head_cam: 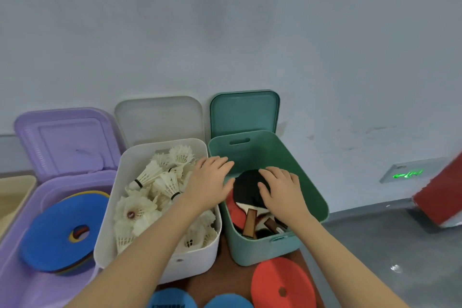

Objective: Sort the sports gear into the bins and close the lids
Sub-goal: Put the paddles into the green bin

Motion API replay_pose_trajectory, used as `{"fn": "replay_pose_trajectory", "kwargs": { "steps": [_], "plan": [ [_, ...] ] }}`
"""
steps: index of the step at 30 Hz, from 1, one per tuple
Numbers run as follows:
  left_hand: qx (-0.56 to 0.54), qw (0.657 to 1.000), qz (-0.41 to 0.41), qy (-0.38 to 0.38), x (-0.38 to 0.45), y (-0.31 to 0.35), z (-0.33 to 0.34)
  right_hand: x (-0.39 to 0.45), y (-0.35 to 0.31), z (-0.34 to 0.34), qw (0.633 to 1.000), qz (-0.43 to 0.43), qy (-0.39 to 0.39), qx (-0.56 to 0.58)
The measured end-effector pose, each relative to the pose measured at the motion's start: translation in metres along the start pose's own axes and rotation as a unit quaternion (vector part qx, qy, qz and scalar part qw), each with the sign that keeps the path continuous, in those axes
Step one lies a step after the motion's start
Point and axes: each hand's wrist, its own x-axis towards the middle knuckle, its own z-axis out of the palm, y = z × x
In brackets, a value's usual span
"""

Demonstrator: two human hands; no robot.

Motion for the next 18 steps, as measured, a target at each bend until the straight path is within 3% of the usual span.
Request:
{"fn": "replay_pose_trajectory", "kwargs": {
  "steps": [10,18],
  "plan": [
    [-0.009,0.997,-0.021,0.073,-0.098,-0.051,-0.068,-0.039,-0.11,-0.013,0.997,-0.03,0.068,0.022],
    [-0.024,0.998,-0.028,0.049,-0.213,-0.13,-0.105,-0.084,-0.239,0.017,0.996,-0.042,0.054,0.061]
  ]
}}
